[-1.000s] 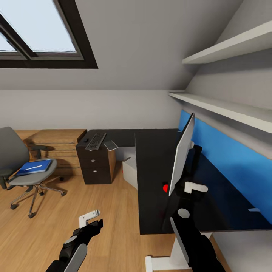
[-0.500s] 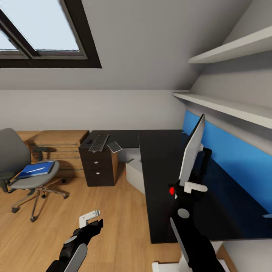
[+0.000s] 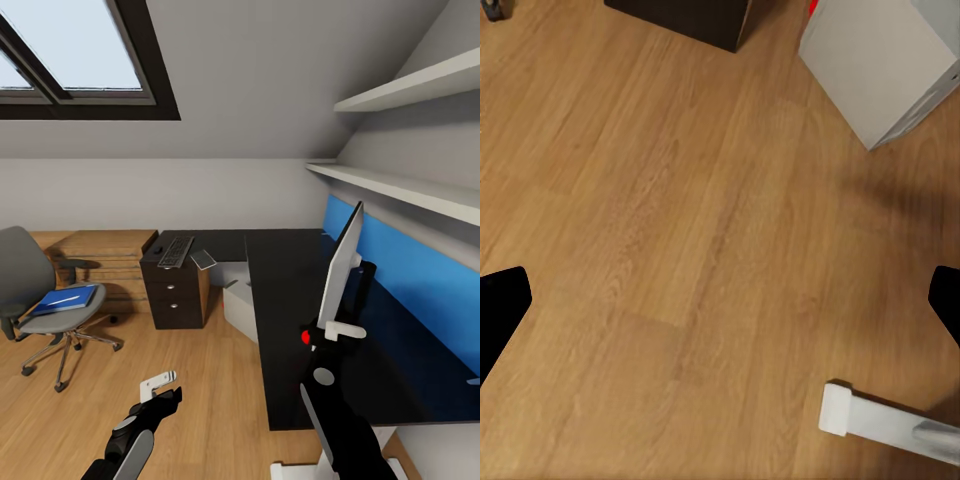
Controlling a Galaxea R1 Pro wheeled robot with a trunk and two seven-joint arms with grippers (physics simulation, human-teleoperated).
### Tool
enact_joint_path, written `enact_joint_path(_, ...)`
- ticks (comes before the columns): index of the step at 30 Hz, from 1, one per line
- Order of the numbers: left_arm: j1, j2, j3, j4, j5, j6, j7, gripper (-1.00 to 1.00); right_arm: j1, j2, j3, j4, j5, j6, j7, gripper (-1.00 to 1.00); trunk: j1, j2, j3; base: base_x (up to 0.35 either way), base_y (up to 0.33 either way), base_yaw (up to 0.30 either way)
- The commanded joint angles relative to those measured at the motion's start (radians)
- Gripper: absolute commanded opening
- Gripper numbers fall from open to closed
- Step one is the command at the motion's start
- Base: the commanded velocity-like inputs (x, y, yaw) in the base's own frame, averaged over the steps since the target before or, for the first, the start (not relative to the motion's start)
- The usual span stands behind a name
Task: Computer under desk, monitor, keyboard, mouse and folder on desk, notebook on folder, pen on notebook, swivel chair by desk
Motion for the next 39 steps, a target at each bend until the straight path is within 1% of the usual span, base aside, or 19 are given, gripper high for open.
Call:
enact_joint_path(1,-0.001,0.001,-0.003,-0.002,0.008,0.001,0.009,1.00,-0.001,0.000,0.001,0.000,0.010,0.010,-0.004,1.00,0.000,-0.001,-0.001,0.000,0.001,0.000)
enact_joint_path(5,-0.001,0.001,-0.003,-0.001,0.008,0.001,0.009,1.00,-0.001,0.000,0.001,0.000,0.010,0.010,-0.004,1.00,0.000,-0.001,-0.001,0.000,0.083,0.000)
enact_joint_path(15,-0.001,0.001,-0.003,-0.001,0.009,0.001,0.009,1.00,-0.001,0.000,0.001,0.000,0.010,0.010,-0.004,1.00,0.000,-0.001,-0.001,0.000,0.203,0.000)
enact_joint_path(20,-0.001,0.001,-0.004,-0.001,0.008,0.000,0.010,1.00,-0.001,0.000,0.001,0.000,0.010,0.010,-0.004,1.00,0.000,-0.001,-0.001,0.044,0.038,0.000)
enact_joint_path(30,-0.001,0.001,-0.006,-0.001,0.008,0.000,0.011,1.00,-0.001,0.000,0.001,0.000,0.010,0.010,-0.004,1.00,0.000,-0.001,-0.001,0.185,0.006,0.000)
enact_joint_path(39,-0.001,0.001,-0.006,-0.001,0.008,0.000,0.011,1.00,-0.001,0.000,-0.001,-0.001,0.012,0.010,-0.004,1.00,0.000,-0.001,-0.001,0.023,0.000,0.000)
